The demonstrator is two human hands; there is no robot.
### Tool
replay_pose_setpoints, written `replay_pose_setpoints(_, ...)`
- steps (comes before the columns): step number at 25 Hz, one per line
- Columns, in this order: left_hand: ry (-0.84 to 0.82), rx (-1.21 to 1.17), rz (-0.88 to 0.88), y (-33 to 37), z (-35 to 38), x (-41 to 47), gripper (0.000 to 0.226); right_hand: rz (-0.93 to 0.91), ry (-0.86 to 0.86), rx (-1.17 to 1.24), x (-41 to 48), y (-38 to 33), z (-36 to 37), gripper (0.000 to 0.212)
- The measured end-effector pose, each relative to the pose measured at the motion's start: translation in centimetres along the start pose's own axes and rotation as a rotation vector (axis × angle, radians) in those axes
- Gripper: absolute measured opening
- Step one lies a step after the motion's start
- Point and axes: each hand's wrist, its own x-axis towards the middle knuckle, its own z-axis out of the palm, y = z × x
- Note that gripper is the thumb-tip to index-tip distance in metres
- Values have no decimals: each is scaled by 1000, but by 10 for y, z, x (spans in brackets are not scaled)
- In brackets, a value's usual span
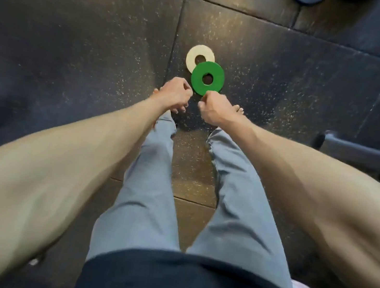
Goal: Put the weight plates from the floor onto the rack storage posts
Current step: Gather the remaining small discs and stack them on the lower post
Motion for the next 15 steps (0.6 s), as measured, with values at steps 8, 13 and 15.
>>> replay_pose_setpoints(8,-94,322,64,-56,1,238,18,218,127,222,223,25,82,30)
replay_pose_setpoints(13,20,976,400,-80,33,353,33,203,302,-66,324,74,142,49)
replay_pose_setpoints(15,130,1233,598,-84,44,388,36,192,373,-220,353,91,160,63)
